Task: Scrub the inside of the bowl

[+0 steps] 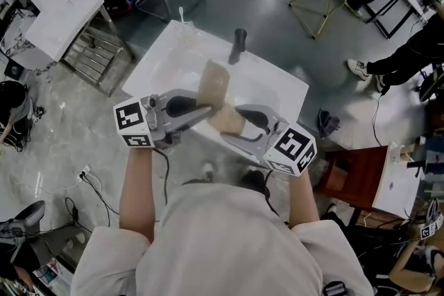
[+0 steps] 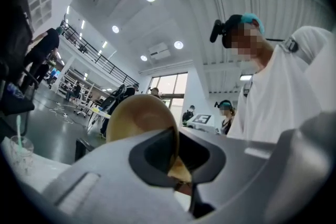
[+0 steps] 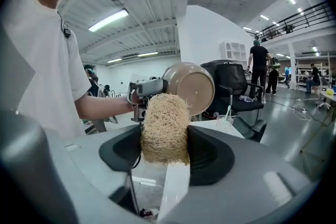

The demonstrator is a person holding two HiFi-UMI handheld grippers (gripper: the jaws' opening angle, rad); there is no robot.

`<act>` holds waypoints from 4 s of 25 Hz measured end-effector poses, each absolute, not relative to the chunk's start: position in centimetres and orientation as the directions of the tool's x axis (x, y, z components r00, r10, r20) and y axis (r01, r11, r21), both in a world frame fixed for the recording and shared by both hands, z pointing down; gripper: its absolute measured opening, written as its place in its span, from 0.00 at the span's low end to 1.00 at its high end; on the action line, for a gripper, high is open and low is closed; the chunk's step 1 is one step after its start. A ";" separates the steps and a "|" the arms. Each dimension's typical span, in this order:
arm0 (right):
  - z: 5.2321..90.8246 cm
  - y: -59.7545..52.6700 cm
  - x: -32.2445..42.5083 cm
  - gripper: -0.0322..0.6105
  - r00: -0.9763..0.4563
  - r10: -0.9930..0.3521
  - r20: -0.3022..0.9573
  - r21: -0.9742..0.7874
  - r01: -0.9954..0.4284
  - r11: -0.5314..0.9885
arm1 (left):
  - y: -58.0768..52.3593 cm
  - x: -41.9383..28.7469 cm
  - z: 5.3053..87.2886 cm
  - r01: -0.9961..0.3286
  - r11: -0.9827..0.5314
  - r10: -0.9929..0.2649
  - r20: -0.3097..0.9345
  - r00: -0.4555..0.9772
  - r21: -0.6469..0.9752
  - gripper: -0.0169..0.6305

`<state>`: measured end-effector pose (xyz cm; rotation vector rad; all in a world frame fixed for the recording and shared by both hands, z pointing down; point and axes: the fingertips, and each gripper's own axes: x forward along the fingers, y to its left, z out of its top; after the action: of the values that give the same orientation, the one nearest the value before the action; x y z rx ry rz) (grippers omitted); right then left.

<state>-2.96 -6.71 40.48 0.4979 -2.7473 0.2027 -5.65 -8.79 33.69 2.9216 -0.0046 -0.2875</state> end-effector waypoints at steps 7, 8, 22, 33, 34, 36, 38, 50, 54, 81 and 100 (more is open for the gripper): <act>40.0 -7.0 -1.9 0.45 -0.886 -0.298 0.355 -0.088 -0.349 0.933 | -9.5 -5.9 35.6 0.005 -0.965 -0.048 -0.196 0.979 0.262 0.04; 40.0 -7.0 -2.0 0.45 -0.888 -0.288 0.358 -0.096 -0.342 0.935 | -9.7 -5.9 35.8 -0.005 -0.964 -0.056 -0.188 0.981 0.265 0.04; 36.7 -11.7 -2.8 0.45 -0.901 -0.336 0.274 -0.153 -0.386 0.910 | -8.2 -5.3 39.5 0.020 -0.955 -0.011 -0.103 0.995 0.295 0.04; 39.3 -16.0 -0.2 0.45 -0.830 -0.449 0.331 -0.176 -0.522 0.835 | -8.3 -7.2 37.0 0.061 -0.963 0.004 -0.210 0.978 0.264 0.04; 39.8 -16.0 -0.1 0.45 -0.822 -0.454 0.344 -0.175 -0.531 0.829 | -8.8 -7.5 36.8 0.049 -0.963 -0.014 -0.231 0.973 0.265 0.04; 40.6 -15.8 -0.1 0.45 -0.808 -0.460 0.369 -0.170 -0.545 0.821 | -9.6 -8.0 36.3 0.028 -0.961 -0.050 -0.275 0.960 0.274 0.04; 41.5 -15.4 -0.3 0.45 -0.794 -0.458 0.401 -0.152 -0.550 0.821 | -10.4 -8.3 36.2 0.003 -0.959 -0.086 -0.301 0.950 0.283 0.04; 41.4 -13.6 -1.4 0.45 -0.786 -0.438 0.437 -0.104 -0.528 0.843 | -11.7 -7.1 38.8 -0.086 -0.953 -0.133 -0.146 0.980 0.290 0.04; 42.8 -14.7 -0.2 0.45 -0.750 -0.470 0.466 -0.103 -0.573 0.813 | -10.6 -6.1 38.5 -0.045 -0.961 -0.083 -0.133 0.988 0.271 0.04; 43.6 -15.0 0.1 0.44 -0.680 -0.499 0.538 -0.061 -0.621 0.781 | -10.3 -5.6 38.7 -0.040 -0.950 -0.083 -0.126 0.989 0.311 0.04; 42.7 -12.2 0.3 0.44 -0.724 -0.447 0.525 -0.117 -0.582 0.805 | -10.5 -5.0 39.0 -0.071 -0.947 -0.103 -0.087 0.991 0.313 0.04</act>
<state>0.31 -12.22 42.65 0.7649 -2.5076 0.3777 -4.99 -10.47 38.95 2.8210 -0.1258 -0.1470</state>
